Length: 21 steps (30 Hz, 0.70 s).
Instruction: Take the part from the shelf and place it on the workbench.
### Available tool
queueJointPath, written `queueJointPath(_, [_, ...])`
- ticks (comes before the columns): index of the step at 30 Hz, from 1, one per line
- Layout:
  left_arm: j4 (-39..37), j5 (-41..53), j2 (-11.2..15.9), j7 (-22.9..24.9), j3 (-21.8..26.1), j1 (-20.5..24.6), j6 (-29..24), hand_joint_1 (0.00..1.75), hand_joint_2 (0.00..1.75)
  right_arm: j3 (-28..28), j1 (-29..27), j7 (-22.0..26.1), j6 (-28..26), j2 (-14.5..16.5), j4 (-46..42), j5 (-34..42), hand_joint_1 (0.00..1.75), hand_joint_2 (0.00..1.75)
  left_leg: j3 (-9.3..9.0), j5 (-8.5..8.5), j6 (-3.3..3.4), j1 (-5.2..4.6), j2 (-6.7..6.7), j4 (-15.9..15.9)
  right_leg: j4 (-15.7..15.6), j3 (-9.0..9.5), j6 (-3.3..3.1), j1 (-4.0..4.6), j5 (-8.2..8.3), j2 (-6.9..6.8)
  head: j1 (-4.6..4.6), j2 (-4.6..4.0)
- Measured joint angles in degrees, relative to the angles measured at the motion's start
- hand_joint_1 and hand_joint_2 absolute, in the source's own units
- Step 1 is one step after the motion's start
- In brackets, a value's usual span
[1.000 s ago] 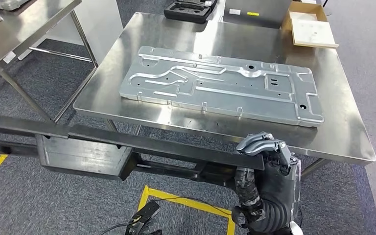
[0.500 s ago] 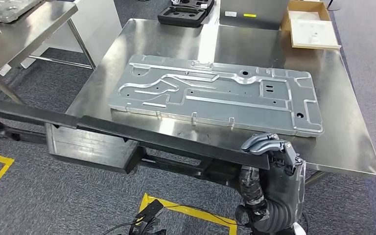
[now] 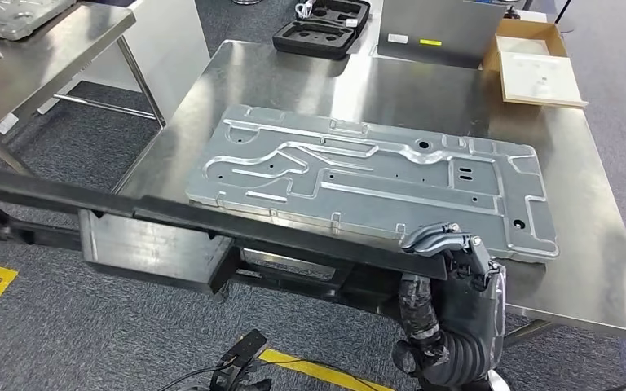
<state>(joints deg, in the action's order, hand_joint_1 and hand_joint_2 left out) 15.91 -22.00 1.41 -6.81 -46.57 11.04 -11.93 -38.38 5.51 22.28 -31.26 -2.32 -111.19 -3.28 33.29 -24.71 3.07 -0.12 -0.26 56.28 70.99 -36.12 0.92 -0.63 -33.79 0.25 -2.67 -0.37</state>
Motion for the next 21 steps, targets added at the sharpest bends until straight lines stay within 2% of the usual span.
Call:
queueJointPath(1, [0.0, -0.1, 0.0, 0.0, 0.0, -0.1, 0.0, 0.00, 1.75, 0.0, 0.0, 0.0, 0.0, 0.0, 0.0, 0.1, 1.75, 1.75, -0.33, -0.43, -0.18, 0.11, -0.03, 0.1, 2.3, -2.00, 0.32, -0.24, -1.03, -0.01, -0.01, 0.01])
queueJointPath(2, [0.0, -0.1, 0.0, 0.0, 0.0, -0.2, 0.0, 0.00, 1.75, 0.0, -0.1, 0.0, 0.0, 0.0, 0.0, 0.2, 1.75, 1.75, -0.76, -0.94, -0.41, 0.29, -0.05, 0.3, 3.0, -3.24, 0.68, -0.47, -1.08, -0.02, -0.02, 0.01])
queueJointPath(3, [0.0, -0.1, 0.0, 0.0, 0.0, -0.3, 0.0, 0.00, 1.75, 0.0, -0.1, 0.0, 0.0, 0.0, 0.0, 0.2, 1.75, 1.75, -1.30, -1.54, -0.69, 0.54, -0.08, 0.5, 1.7, -3.54, 1.01, -0.71, 0.16, -0.04, -0.03, 0.01])
queueJointPath(5, [0.0, -0.1, 0.0, -0.1, 0.0, -0.4, 0.0, 0.00, 1.75, 0.0, -0.1, 0.0, 0.0, 0.0, 0.0, 0.3, 1.75, 1.75, -2.33, -3.04, -1.54, 1.13, -0.16, 1.2, -4.8, -1.94, 1.70, -1.19, 5.31, -0.07, 0.01, 0.00])
queueJointPath(6, [0.0, -0.1, 0.0, -0.1, 0.0, -0.4, 0.0, 0.00, 1.75, 0.0, -0.1, 0.0, -0.1, -0.1, 0.1, 0.4, 1.75, 1.75, -2.75, -3.75, -2.05, 1.35, -0.24, 1.6, -7.8, -1.30, 1.85, -1.21, 6.89, -0.11, 0.17, 0.00])
queueJointPath(7, [-0.1, -0.2, 0.0, -0.1, 0.0, -0.3, 0.0, 0.00, 1.75, 0.0, -0.1, 0.0, -0.1, -0.1, 0.1, 0.4, 1.75, 1.75, -2.90, -4.36, -2.61, 1.38, -0.29, 1.9, -9.6, -0.87, 1.62, -1.12, 7.77, -0.23, 0.42, 0.01])
queueJointPath(9, [-0.2, -0.2, 0.1, -0.1, 0.0, -0.3, 0.0, 0.00, 1.75, 0.0, -0.1, 0.0, -0.2, -0.1, 0.2, 0.5, 1.75, 1.75, -3.18, -5.18, -3.54, 1.25, -0.25, 2.2, -9.9, -1.09, 0.42, -0.84, 7.58, -0.35, 0.62, 0.01])
queueJointPath(10, [-0.2, -0.2, 0.1, -0.1, 0.0, -0.3, 0.0, 0.00, 1.75, 0.0, -0.2, 0.0, -0.2, -0.1, 0.2, 0.5, 1.75, 1.75, -3.38, -5.51, -3.88, 1.21, -0.18, 2.1, -9.8, -0.81, -0.31, -0.85, 7.79, -0.37, 0.55, 0.01])
queueJointPath(12, [-0.2, -0.2, 0.1, -0.2, 0.0, -0.2, 0.0, 0.00, 1.75, 0.0, -0.1, 0.0, -0.2, -0.1, 0.2, 0.5, 1.75, 1.75, -3.55, -6.28, -4.33, 1.32, -0.06, 3.3, -9.9, 0.04, -1.24, -0.91, 7.54, -0.33, 0.17, 0.01])
queueJointPath(13, [-0.2, -0.2, 0.1, -0.2, 0.0, -0.2, 0.0, 0.00, 1.75, 0.0, 0.0, 0.0, -0.2, -0.1, 0.1, 0.5, 1.75, 1.75, -2.57, -7.01, -4.47, 1.35, -0.02, 5.4, -10.0, 0.58, -1.59, -0.90, 7.27, -0.33, 0.05, 0.00])
queueJointPath(14, [-0.2, -0.2, 0.1, -0.2, 0.0, -0.1, 0.0, 0.00, 1.75, 0.0, 0.0, 0.0, -0.2, -0.1, 0.1, 0.5, 1.75, 1.75, -0.70, -8.06, -4.58, 1.33, 0.01, 8.7, -10.1, 1.07, -1.87, -0.78, 6.96, -0.35, -0.05, -0.01])
queueJointPath(16, [-0.2, -0.2, 0.1, -0.2, 0.1, -0.2, 0.0, 0.00, 1.75, 0.0, 0.0, 0.0, -0.2, -0.1, 0.1, 0.5, 1.75, 1.75, 4.31, -10.48, -4.53, 1.22, 0.01, 15.9, -10.2, 1.88, -2.28, -0.34, 6.25, -0.24, -0.10, -0.01])
queueJointPath(17, [-0.2, -0.2, 0.1, -0.2, 0.1, -0.3, 0.0, 0.00, 1.75, 0.0, 0.0, 0.0, -0.2, -0.1, 0.1, 0.5, 1.75, 1.75, 6.27, -11.08, -4.32, 1.09, 0.01, 18.0, -10.2, 2.39, -2.42, -0.05, 5.86, -0.11, -0.10, 0.00])
queueJointPath(18, [-0.2, -0.2, 0.1, -0.2, 0.1, -0.4, 0.0, 0.00, 1.75, 0.0, 0.0, 0.0, -0.2, -0.1, 0.2, 0.5, 1.75, 1.75, 7.30, -10.60, -3.89, 0.86, 0.00, 18.0, -10.3, 3.05, -2.55, 0.27, 5.42, 0.05, -0.11, 0.00])
queueJointPath(19, [-0.2, -0.2, 0.1, -0.2, 0.1, -0.4, 0.0, 0.00, 1.75, 0.0, 0.0, 0.0, -0.2, -0.1, 0.2, 0.5, 1.75, 1.75, 7.36, -8.69, -3.18, 0.51, -0.02, 15.9, -10.3, 3.88, -2.65, 0.63, 4.92, 0.20, -0.12, 0.00])
queueJointPath(21, [-0.2, -0.2, 0.2, -0.3, 0.1, -0.4, 0.0, 0.00, 1.75, 0.0, 0.0, 0.0, -0.1, -0.1, 0.2, 0.6, 1.75, 1.75, 6.30, -2.30, -1.08, -0.61, -0.22, 9.1, -10.6, 5.49, -2.75, 1.15, 3.91, 0.39, 0.01, -0.01])
